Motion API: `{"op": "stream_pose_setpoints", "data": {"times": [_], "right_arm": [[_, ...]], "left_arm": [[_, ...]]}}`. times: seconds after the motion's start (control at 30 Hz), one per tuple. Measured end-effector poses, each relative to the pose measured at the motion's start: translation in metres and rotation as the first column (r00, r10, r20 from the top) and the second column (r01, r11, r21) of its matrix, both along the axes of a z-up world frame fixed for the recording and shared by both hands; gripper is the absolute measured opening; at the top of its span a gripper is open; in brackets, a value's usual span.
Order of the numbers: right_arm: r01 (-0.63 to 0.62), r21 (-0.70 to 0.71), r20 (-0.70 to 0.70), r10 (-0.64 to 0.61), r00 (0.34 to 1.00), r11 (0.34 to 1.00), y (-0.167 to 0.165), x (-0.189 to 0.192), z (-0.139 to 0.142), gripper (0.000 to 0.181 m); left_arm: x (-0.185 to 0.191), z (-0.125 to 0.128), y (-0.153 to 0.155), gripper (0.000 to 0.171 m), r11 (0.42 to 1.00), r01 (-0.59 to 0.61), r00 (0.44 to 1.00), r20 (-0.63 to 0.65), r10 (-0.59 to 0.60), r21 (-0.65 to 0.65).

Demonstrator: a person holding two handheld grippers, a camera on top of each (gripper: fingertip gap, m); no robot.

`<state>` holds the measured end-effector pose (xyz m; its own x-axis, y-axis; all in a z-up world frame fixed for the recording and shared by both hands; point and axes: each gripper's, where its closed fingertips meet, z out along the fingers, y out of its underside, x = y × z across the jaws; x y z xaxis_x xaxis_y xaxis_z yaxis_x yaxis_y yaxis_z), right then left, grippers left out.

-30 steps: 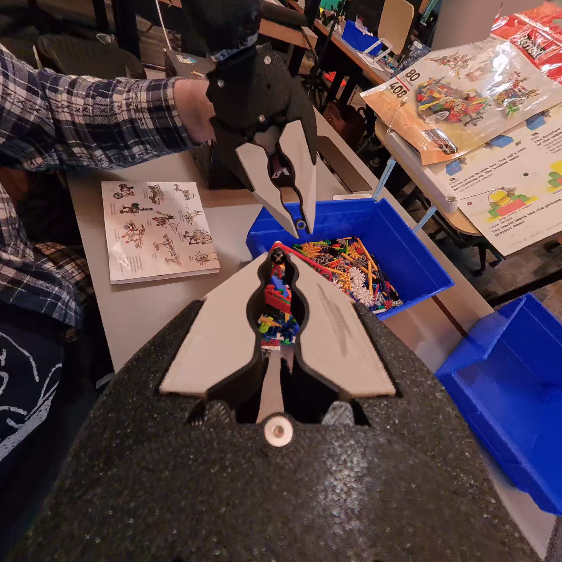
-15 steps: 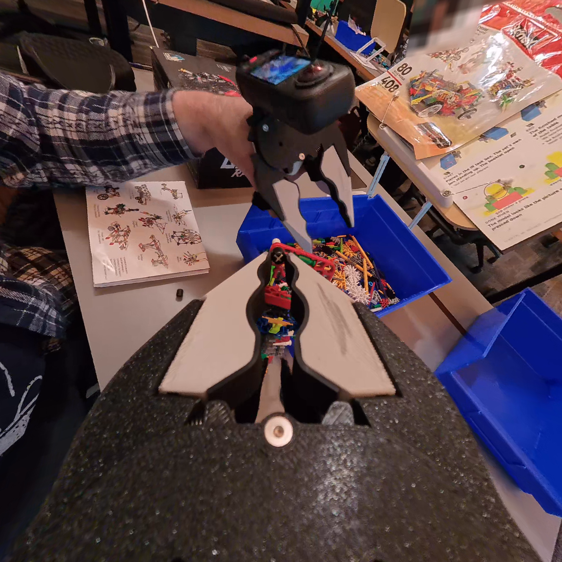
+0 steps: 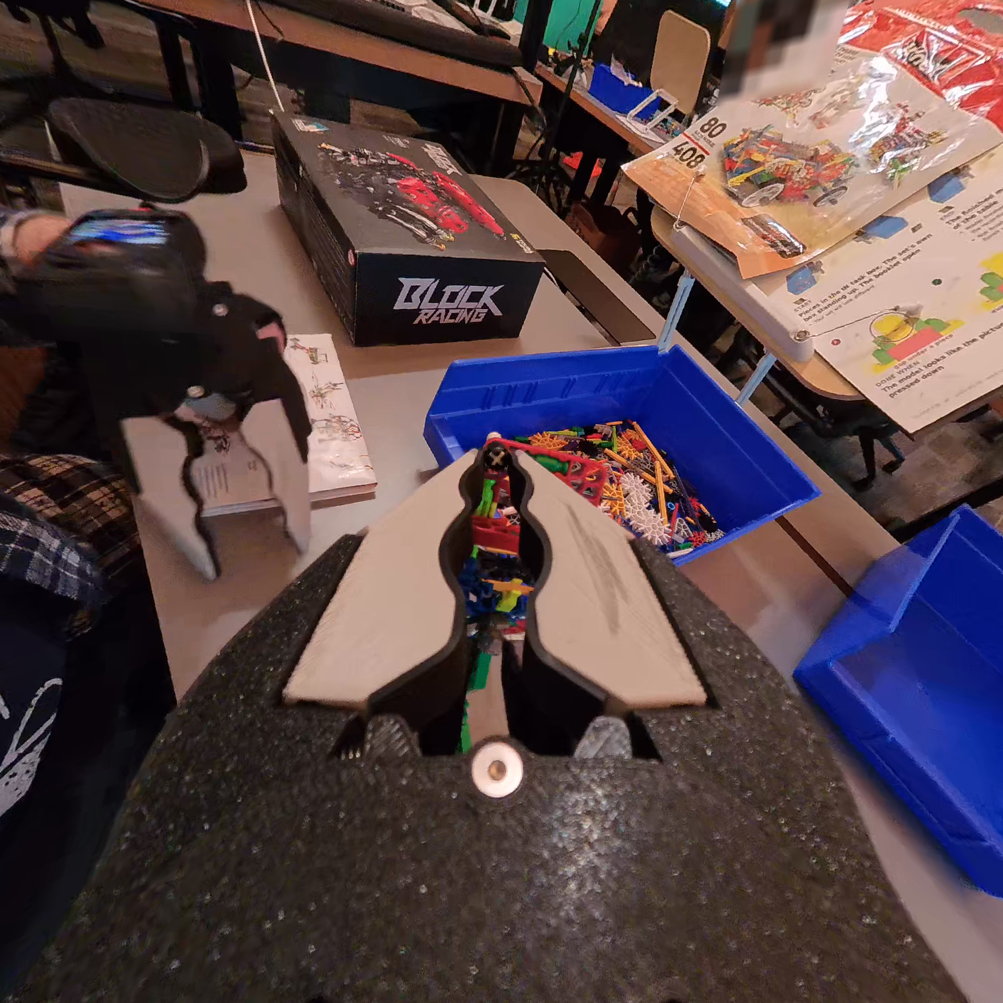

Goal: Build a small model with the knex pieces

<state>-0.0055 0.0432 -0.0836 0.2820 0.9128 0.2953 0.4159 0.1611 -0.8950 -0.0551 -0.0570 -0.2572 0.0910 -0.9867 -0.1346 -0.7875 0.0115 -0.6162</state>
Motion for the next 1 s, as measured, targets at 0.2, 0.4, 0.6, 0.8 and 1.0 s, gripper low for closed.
{"op": "stream_pose_setpoints", "data": {"times": [0.2,0.4,0.6,0.8,1.0], "right_arm": [[0.017,0.001,-0.012,-0.017,1.0,1.0,0.004,0.003,0.001,0.008],[0.025,0.004,-0.007,-0.025,1.0,1.0,0.006,0.007,0.001,0.008],[0.017,-0.003,-0.028,-0.017,0.999,1.0,0.009,0.01,0.002,0.008],[-0.015,-0.023,-0.059,0.014,0.998,1.0,0.009,0.009,0.002,0.008],[-0.059,-0.045,-0.08,0.055,0.995,0.997,0.009,0.008,0.003,0.007]], "left_arm": [[0.113,0.009,-0.029,0.042,0.986,0.088,0.989,0.103,-0.103,0.141],[0.138,-0.017,-0.013,0.034,0.991,-0.014,0.994,0.107,0.0,0.13],[0.123,0.019,-0.001,0.041,0.965,-0.128,0.973,0.216,0.078,0.229],[0.059,0.116,0.07,0.045,0.857,-0.374,0.872,0.45,0.195,0.353],[0.049,0.161,0.118,0.043,0.797,-0.35,0.886,0.451,0.111,0.492]]}}
